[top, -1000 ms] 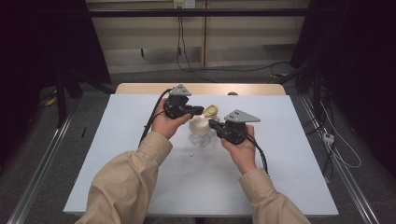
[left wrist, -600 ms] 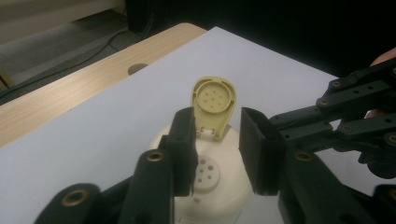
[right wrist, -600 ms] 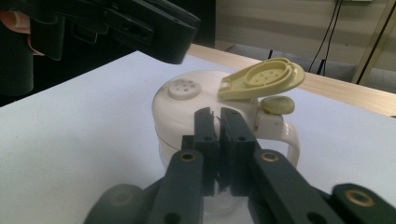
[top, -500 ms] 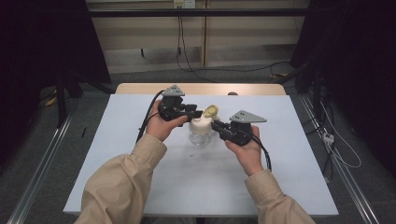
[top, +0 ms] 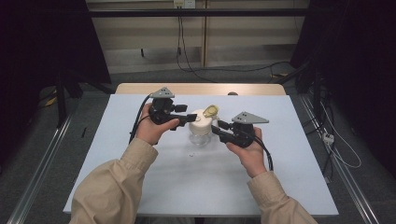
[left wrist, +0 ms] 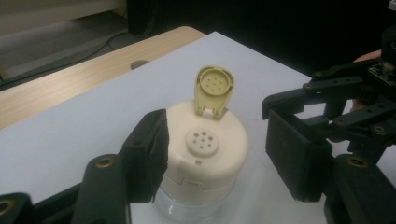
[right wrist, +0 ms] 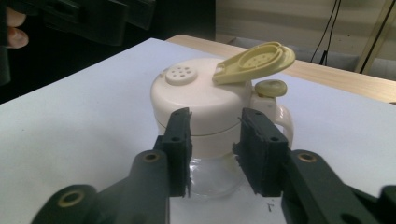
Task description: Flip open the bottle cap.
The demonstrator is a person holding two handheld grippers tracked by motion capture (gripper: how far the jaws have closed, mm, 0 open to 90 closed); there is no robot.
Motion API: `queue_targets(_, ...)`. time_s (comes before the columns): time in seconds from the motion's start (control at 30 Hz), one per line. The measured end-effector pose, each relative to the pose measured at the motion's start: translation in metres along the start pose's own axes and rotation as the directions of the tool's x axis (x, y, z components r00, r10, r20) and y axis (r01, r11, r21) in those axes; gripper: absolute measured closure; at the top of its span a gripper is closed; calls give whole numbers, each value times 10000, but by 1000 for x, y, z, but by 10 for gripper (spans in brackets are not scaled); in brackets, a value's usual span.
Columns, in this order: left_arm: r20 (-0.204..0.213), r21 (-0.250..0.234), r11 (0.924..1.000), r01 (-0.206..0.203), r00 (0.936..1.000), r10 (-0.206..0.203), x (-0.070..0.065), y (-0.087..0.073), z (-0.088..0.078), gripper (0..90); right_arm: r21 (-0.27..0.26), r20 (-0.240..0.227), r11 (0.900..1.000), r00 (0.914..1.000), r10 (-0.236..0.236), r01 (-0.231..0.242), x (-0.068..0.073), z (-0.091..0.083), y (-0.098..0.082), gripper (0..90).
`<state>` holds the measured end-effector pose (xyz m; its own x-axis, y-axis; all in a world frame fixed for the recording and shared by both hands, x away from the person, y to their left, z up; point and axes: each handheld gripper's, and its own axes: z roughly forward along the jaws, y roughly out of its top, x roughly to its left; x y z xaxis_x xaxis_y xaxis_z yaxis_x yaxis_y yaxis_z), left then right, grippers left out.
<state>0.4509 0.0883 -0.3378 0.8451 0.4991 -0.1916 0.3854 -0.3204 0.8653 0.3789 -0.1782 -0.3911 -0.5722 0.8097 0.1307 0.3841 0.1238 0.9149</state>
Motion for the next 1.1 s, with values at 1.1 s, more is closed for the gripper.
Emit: queue_targets(1.1, 342, 5, 9997, -244, 9991, 243, -5, -28, -15, 237, 16, 3, 9999, 9999, -116, 116, -2, -17, -11, 472)
